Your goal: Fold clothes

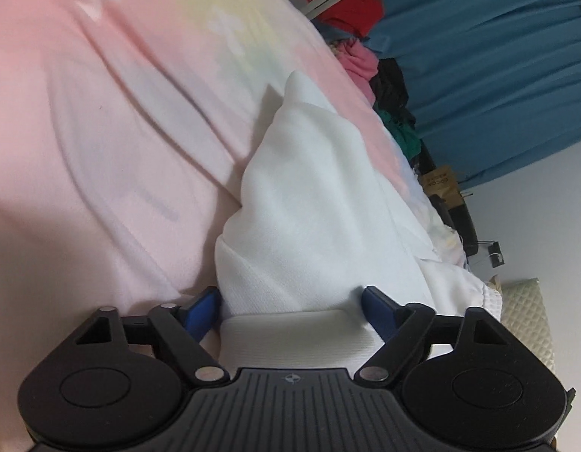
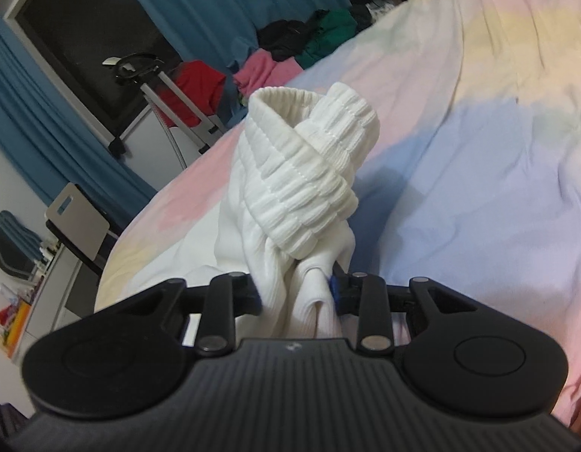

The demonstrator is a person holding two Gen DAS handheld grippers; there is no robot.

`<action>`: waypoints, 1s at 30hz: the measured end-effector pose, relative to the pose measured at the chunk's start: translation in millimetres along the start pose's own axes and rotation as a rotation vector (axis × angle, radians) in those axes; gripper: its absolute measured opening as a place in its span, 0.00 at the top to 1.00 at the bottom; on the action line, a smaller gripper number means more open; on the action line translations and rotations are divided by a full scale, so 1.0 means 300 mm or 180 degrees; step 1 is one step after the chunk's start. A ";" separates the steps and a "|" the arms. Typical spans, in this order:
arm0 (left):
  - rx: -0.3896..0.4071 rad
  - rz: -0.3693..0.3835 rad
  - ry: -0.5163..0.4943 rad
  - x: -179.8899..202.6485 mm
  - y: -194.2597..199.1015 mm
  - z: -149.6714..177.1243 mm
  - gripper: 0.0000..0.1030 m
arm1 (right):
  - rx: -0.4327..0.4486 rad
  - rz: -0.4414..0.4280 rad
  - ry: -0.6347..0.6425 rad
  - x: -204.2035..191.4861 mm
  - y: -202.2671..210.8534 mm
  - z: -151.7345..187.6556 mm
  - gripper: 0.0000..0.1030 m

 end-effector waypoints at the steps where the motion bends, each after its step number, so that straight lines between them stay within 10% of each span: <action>1: 0.0012 -0.0014 -0.0020 -0.002 0.001 -0.006 0.22 | -0.0009 0.0005 0.0001 -0.002 0.000 0.002 0.67; 19: 0.0393 0.0100 -0.0343 0.072 0.138 0.004 0.54 | 0.0140 -0.0101 0.0120 -0.058 0.053 -0.009 0.69; 30: 0.0506 0.0375 -0.0760 0.483 0.147 -0.071 0.61 | 0.0354 -0.0395 -0.0066 -0.070 0.171 -0.222 0.71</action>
Point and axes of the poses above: each gripper's, at about its wrist camera, not at the fingertips, and y roughly against the way its jaws point, x to its right, z to its underside, the point moved 4 cm from there along -y, roughly the way its jaws point, and after that the axes turned 9 degrees about y, right-handed, at the moved point
